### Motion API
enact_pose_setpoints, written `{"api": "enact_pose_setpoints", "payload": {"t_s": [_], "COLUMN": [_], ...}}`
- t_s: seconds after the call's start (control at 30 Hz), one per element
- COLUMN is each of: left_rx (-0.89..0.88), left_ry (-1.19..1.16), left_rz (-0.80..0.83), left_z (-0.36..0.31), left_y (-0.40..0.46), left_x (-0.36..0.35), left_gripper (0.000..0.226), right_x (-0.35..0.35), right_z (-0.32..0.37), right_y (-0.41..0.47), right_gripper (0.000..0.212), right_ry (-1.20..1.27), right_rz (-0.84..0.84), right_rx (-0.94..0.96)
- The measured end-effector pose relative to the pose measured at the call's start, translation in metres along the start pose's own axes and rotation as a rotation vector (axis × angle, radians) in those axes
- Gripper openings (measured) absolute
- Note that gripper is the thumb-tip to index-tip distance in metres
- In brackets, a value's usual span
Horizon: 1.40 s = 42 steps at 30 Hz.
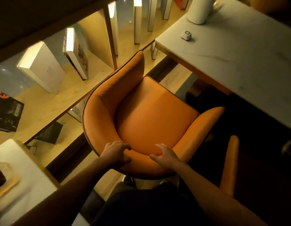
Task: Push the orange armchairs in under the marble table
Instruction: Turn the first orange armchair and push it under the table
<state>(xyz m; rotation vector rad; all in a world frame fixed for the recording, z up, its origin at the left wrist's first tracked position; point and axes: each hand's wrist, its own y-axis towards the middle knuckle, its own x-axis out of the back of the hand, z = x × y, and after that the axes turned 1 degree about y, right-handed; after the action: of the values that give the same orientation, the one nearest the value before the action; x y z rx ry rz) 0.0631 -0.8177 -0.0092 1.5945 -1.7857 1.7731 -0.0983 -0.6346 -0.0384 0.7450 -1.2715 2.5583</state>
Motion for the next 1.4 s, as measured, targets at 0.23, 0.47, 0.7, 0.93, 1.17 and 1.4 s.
{"api": "enact_pose_setpoints", "payload": {"t_s": [0.23, 0.47, 0.7, 0.93, 1.17, 1.4], "left_rx": [-0.113, -0.222, -0.386, -0.64, -0.75, -0.785], "left_ry": [0.058, 0.141, 0.281, 0.408, 0.498, 0.555], "left_rz": [0.193, 0.258, 0.424, 0.427, 0.332, 0.259], "left_z": [0.016, 0.033, 0.068, 0.12, 0.111, 0.112], "left_y": [0.013, 0.016, 0.046, 0.072, 0.07, 0.065], "left_x": [-0.01, -0.016, 0.006, 0.024, 0.022, 0.019], "left_gripper": [0.068, 0.083, 0.107, 0.098, 0.067, 0.065], "right_x": [-0.009, -0.027, -0.047, -0.069, -0.095, -0.112], "right_z": [0.013, 0.024, 0.04, 0.075, 0.107, 0.111], "right_y": [-0.003, 0.002, 0.005, 0.009, 0.017, 0.021], "right_gripper": [0.075, 0.076, 0.079, 0.091, 0.091, 0.089], "right_ry": [0.001, -0.011, 0.015, 0.15, 0.019, -0.056], "right_rz": [0.128, 0.243, 0.253, 0.194, 0.082, -0.015], "right_rx": [0.047, 0.031, -0.017, -0.157, -0.172, -0.14]}}
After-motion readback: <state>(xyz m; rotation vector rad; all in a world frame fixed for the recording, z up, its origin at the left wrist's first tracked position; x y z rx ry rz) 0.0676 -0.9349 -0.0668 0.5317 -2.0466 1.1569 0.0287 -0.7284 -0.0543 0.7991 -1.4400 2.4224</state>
